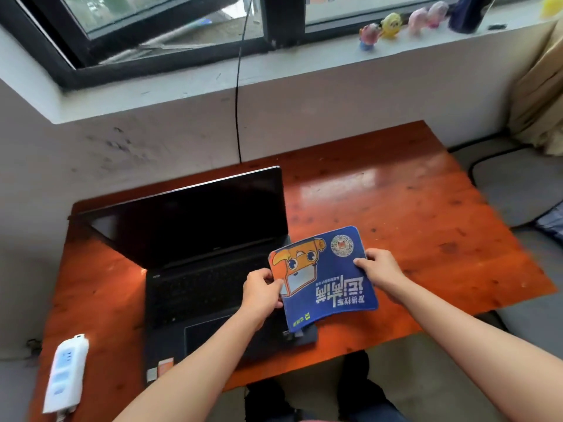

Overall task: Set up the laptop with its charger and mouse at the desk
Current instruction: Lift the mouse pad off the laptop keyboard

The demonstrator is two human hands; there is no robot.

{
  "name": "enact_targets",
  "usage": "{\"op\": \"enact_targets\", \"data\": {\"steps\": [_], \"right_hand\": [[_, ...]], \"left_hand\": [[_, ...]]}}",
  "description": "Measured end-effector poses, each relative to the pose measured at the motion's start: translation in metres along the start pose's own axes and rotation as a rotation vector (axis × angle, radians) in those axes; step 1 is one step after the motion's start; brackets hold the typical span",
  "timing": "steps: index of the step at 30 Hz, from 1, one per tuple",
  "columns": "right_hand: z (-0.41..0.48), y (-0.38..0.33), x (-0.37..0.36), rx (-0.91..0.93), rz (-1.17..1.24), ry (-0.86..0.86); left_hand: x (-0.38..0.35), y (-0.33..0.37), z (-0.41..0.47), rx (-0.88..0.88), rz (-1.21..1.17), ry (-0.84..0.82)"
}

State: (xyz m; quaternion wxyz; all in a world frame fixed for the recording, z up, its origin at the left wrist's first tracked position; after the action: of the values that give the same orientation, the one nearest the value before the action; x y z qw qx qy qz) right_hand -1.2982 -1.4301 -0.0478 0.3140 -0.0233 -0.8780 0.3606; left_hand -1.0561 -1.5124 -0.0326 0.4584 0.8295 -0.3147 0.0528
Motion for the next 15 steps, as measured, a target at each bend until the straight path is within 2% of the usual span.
{"op": "enact_targets", "data": {"steps": [4,9,11,15], "right_hand": [[0.022,0.031,0.048,-0.027,-0.064,-0.015],[0.044,0.059,0.071,-0.013,-0.244,-0.094],[0.048,0.066,0.078,0.020,-0.325,-0.095],[0.053,0.076,0.090,0.151,-0.579,0.007]], "left_hand": [[-0.061,0.011,0.000,0.044,0.054,0.003],[-0.105,0.014,0.001,0.121,0.079,0.011],[-0.110,0.015,-0.002,0.064,0.186,0.042],[-0.108,0.012,-0.013,-0.203,0.615,0.041]]}}
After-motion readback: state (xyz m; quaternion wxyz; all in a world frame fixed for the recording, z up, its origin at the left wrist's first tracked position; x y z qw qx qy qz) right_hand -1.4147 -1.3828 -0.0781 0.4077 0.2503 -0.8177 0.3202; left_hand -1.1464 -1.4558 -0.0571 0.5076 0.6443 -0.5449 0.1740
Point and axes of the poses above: each hand's wrist, its own z-axis towards the middle knuckle, its own x-axis out of the back of the hand, y = z × x, the point moved 1 cm from there along z, towards the middle knuckle, and after that the axes turned 1 degree about -z, right-handed, at the moved point
